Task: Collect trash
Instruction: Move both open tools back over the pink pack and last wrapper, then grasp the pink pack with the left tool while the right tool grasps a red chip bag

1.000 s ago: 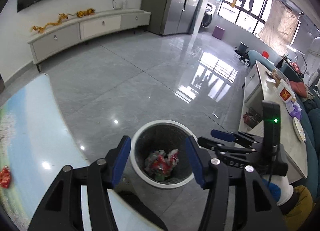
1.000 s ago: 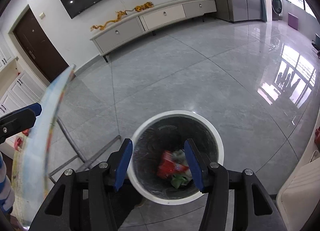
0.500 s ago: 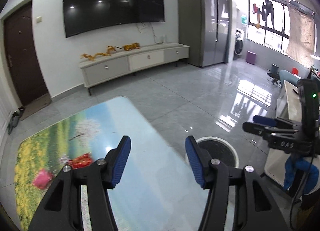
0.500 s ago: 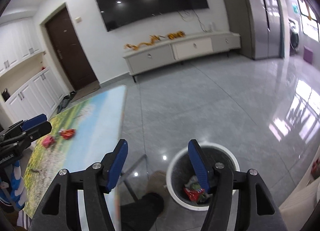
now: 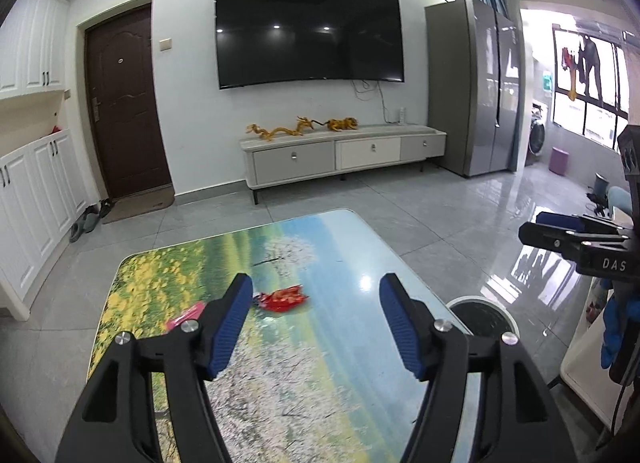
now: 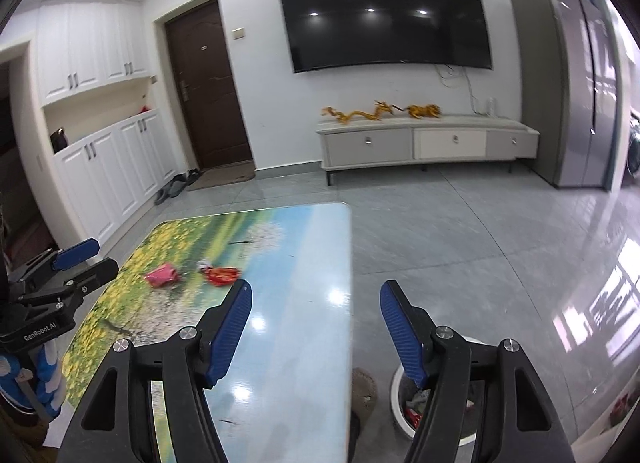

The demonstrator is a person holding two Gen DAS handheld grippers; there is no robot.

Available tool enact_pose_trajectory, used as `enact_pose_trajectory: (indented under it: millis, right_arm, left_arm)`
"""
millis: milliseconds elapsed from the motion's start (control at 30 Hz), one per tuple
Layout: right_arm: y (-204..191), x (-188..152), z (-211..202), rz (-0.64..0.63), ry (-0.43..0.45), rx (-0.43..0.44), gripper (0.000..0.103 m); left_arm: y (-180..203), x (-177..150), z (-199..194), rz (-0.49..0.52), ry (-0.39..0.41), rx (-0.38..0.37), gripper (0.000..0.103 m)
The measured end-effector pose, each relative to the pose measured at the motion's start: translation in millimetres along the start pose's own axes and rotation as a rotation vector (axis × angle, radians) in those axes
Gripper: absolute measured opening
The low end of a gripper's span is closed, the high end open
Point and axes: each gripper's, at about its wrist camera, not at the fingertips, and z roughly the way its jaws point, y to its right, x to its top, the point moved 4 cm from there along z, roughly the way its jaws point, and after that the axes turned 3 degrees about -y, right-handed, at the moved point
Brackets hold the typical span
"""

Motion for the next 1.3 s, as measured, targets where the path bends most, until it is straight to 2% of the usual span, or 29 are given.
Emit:
enact_pose_trajectory:
  millis: [200,400,600,733,833,1000,1300]
  right_arm:
    - [-51,11,3,-0.089,-0.005,0.031,0.065]
    - [-90,22,25,-0.155,-0.03,0.071,0.067]
    - [-105,20,64,-0.205,-0.1,0.103,0.068]
    - [-109,15,113,-0.221,-0.17,0.135,0.068]
    - [-110,9,151,-0.222,-0.221,0.166,0.068]
    - [-119,-1,208,-0.235,-0.288,0.219,0.068]
    - [-138,0,262,-0.301,-0.342,0.277,0.068]
  left_arm:
    - [-37,-13,-19,-0.059,0.019,0.023,0.064]
    - [-73,-27,-15,-0.107,-0.001,0.035,0.064]
    - [-134,-53,17,-0.127,-0.087,0.048,0.064]
    - [-172,-68,50,-0.133,-0.166,0.05,0.064]
    - [-189,-72,71,-0.142,-0.197,0.042,0.064]
    - [-197,-71,102,-0.136,-0.226,0.016,0.064]
    - [-195,-65,162,-0.095,-0.285,-0.032,0.064]
